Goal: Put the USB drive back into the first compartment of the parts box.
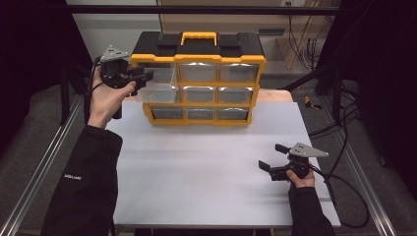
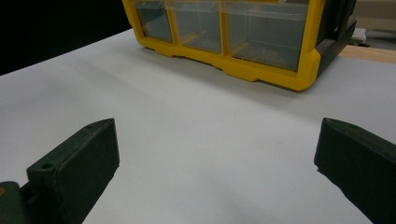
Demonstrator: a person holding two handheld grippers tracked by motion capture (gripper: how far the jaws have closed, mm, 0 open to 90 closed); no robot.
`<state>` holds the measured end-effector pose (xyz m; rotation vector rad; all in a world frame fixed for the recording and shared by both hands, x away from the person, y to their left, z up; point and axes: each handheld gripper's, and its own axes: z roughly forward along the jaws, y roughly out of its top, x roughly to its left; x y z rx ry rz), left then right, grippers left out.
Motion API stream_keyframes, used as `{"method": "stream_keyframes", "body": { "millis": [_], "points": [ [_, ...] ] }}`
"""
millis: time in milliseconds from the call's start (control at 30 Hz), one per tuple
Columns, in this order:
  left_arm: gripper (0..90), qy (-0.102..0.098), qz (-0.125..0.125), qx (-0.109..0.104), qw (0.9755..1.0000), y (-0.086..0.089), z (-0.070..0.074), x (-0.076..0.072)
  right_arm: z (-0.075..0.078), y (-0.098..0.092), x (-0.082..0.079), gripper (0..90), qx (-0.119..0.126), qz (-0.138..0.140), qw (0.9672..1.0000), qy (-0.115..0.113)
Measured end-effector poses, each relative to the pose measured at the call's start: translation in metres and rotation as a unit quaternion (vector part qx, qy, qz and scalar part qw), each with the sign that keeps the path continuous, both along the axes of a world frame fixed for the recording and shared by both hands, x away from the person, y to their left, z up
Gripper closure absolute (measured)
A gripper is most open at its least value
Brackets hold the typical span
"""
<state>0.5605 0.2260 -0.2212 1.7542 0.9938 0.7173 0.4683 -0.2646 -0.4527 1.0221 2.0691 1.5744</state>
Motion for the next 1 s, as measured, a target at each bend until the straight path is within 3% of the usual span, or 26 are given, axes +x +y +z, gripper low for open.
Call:
{"method": "stream_keyframes", "body": {
  "millis": [100,267,433,567,733,867,1000],
  "points": [
    [44.2,-0.009,-0.004,-0.002,1.0000,0.001,0.001,-0.003,0.000,0.000,0.000,0.6,0.000,0.000,1.0000,0.000],
    [32.5,-0.021,-0.016,-0.009,0.9996,0.003,0.003,-0.010,0.000,0.000,0.000,0.6,0.001,0.000,1.0000,0.000],
    [24.8,-0.039,-0.027,-0.006,0.9989,0.005,0.005,-0.018,0.000,0.000,0.000,0.6,0.001,0.000,1.0000,0.000],
    [18.1,-0.037,-0.045,-0.017,0.9981,0.004,0.004,-0.024,0.000,0.000,0.000,0.6,0.001,0.000,1.0000,0.000],
    [10.9,-0.044,-0.059,-0.011,0.9973,0.004,0.001,-0.030,0.000,0.000,0.000,0.6,0.000,0.000,1.0000,0.000],
    [8.3,-0.047,-0.055,0.000,0.9974,0.005,0.000,-0.034,0.000,0.000,0.000,0.6,0.000,0.000,1.0000,0.000],
    [5.2,-0.045,-0.064,-0.006,0.9970,0.006,-0.001,-0.038,0.000,0.000,0.000,0.6,0.001,0.000,1.0000,0.000]
  ]
}}
